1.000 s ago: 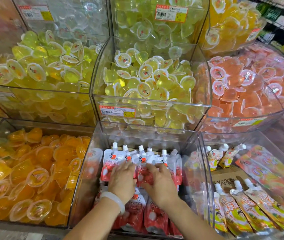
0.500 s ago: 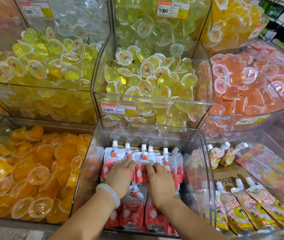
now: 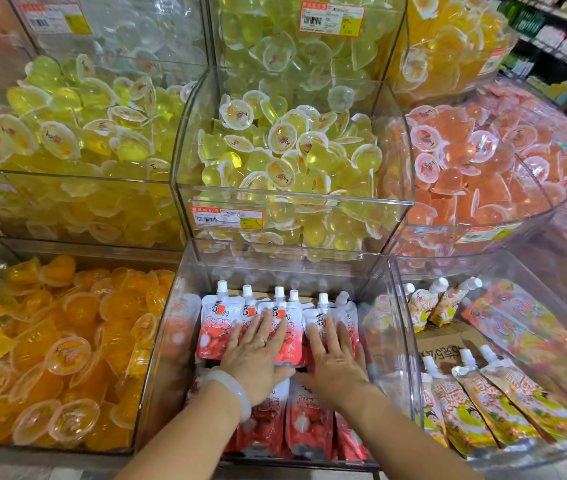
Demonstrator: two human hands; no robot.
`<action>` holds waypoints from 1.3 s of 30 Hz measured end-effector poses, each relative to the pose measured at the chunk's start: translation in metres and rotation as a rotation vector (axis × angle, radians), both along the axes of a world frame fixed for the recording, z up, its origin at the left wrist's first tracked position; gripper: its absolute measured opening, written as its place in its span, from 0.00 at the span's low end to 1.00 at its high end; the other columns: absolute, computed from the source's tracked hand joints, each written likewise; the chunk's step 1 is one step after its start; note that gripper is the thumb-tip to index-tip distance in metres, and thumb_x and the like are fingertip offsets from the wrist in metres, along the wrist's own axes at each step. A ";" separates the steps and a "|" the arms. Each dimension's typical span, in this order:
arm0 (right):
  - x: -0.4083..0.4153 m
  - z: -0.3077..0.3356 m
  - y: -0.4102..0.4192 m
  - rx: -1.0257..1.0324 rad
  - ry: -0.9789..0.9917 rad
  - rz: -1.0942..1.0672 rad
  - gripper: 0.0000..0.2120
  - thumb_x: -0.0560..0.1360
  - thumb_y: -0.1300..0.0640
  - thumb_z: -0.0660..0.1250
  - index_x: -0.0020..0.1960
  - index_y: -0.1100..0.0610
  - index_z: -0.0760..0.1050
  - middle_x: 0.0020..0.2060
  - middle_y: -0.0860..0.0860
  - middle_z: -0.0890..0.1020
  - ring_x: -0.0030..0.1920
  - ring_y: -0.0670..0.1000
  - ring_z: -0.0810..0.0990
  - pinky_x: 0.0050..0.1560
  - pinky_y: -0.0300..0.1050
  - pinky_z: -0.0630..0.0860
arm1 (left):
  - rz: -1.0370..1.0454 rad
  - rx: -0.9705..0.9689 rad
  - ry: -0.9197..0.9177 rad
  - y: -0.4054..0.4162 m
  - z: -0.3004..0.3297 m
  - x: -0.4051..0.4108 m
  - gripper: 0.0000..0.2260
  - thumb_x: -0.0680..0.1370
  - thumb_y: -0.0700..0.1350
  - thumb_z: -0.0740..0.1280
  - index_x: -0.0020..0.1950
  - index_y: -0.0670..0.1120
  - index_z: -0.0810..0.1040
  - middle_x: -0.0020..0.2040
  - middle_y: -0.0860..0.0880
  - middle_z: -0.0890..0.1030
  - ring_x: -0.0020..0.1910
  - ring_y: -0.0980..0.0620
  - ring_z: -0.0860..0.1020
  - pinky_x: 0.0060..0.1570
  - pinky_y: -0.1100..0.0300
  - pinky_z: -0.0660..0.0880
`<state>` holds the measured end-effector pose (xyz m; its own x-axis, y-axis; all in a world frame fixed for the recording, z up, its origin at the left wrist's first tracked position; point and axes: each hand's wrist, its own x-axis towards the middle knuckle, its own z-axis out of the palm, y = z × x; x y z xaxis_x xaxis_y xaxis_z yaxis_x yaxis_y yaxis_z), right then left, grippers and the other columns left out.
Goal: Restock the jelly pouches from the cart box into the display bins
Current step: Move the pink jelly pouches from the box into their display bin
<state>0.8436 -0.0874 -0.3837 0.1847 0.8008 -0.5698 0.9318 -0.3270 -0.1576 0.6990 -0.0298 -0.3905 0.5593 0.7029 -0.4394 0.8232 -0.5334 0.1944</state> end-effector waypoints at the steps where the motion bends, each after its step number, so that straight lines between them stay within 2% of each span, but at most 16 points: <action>1: -0.001 0.004 0.001 0.006 0.015 -0.007 0.40 0.77 0.36 0.54 0.77 0.49 0.34 0.74 0.53 0.29 0.75 0.57 0.31 0.75 0.60 0.38 | -0.001 -0.011 -0.016 0.001 0.002 0.000 0.33 0.79 0.62 0.52 0.77 0.53 0.39 0.75 0.50 0.31 0.75 0.51 0.33 0.73 0.48 0.34; 4: 0.003 0.013 0.003 0.101 0.040 -0.022 0.36 0.78 0.40 0.58 0.78 0.52 0.45 0.76 0.56 0.35 0.76 0.58 0.35 0.76 0.55 0.41 | 0.040 0.047 -0.162 0.007 0.012 0.001 0.35 0.75 0.68 0.48 0.78 0.51 0.48 0.78 0.46 0.40 0.77 0.50 0.39 0.74 0.50 0.37; 6: 0.006 0.026 0.001 0.216 -0.003 0.019 0.33 0.79 0.46 0.59 0.77 0.55 0.50 0.77 0.58 0.39 0.76 0.59 0.35 0.76 0.53 0.43 | 0.074 0.143 -0.226 0.012 0.024 0.003 0.36 0.74 0.68 0.45 0.78 0.50 0.49 0.78 0.47 0.43 0.77 0.50 0.40 0.74 0.53 0.37; 8: 0.008 0.042 -0.002 0.276 -0.021 0.011 0.34 0.79 0.48 0.59 0.78 0.54 0.46 0.76 0.58 0.38 0.76 0.58 0.36 0.75 0.52 0.44 | 0.072 0.191 -0.211 0.014 0.036 0.008 0.32 0.79 0.61 0.52 0.78 0.49 0.45 0.78 0.47 0.39 0.77 0.49 0.37 0.73 0.52 0.36; 12: 0.008 0.072 -0.007 0.333 -0.042 0.034 0.36 0.78 0.51 0.61 0.78 0.54 0.44 0.76 0.58 0.37 0.76 0.56 0.36 0.76 0.52 0.42 | 0.012 0.243 -0.181 0.005 0.074 0.026 0.34 0.79 0.54 0.59 0.78 0.47 0.43 0.77 0.45 0.36 0.76 0.47 0.35 0.74 0.50 0.38; 20: 0.053 0.143 -0.053 0.617 -0.115 0.017 0.36 0.76 0.51 0.64 0.77 0.54 0.49 0.77 0.57 0.42 0.77 0.56 0.42 0.75 0.51 0.47 | -0.084 0.424 -0.283 -0.041 0.167 0.084 0.36 0.77 0.52 0.64 0.78 0.49 0.46 0.78 0.46 0.40 0.77 0.48 0.40 0.74 0.50 0.41; 25: 0.137 0.161 -0.151 0.614 -0.196 -0.137 0.37 0.76 0.49 0.64 0.77 0.55 0.47 0.77 0.56 0.45 0.77 0.56 0.44 0.76 0.52 0.50 | -0.218 0.425 -0.341 -0.127 0.187 0.165 0.36 0.76 0.57 0.63 0.78 0.49 0.48 0.79 0.47 0.47 0.77 0.49 0.45 0.75 0.50 0.47; 31: 0.243 0.166 -0.314 0.545 -0.347 -0.348 0.38 0.76 0.46 0.63 0.77 0.56 0.46 0.77 0.58 0.46 0.77 0.57 0.46 0.76 0.51 0.50 | -0.427 0.344 -0.388 -0.265 0.183 0.290 0.35 0.78 0.56 0.61 0.78 0.50 0.46 0.79 0.47 0.45 0.77 0.48 0.45 0.74 0.51 0.45; 39: 0.366 0.182 -0.477 0.441 -0.374 -0.685 0.38 0.78 0.49 0.63 0.77 0.55 0.43 0.77 0.57 0.43 0.77 0.58 0.43 0.75 0.53 0.52 | -0.699 0.334 -0.381 -0.397 0.188 0.443 0.38 0.77 0.57 0.63 0.78 0.49 0.44 0.79 0.47 0.45 0.77 0.47 0.44 0.75 0.49 0.45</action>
<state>1.2096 -0.5646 -0.2018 0.8147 0.5783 -0.0429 0.5699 -0.8121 -0.1256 1.1424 -0.4264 -0.2022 0.9790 0.2011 0.0345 0.1949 -0.9718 0.1331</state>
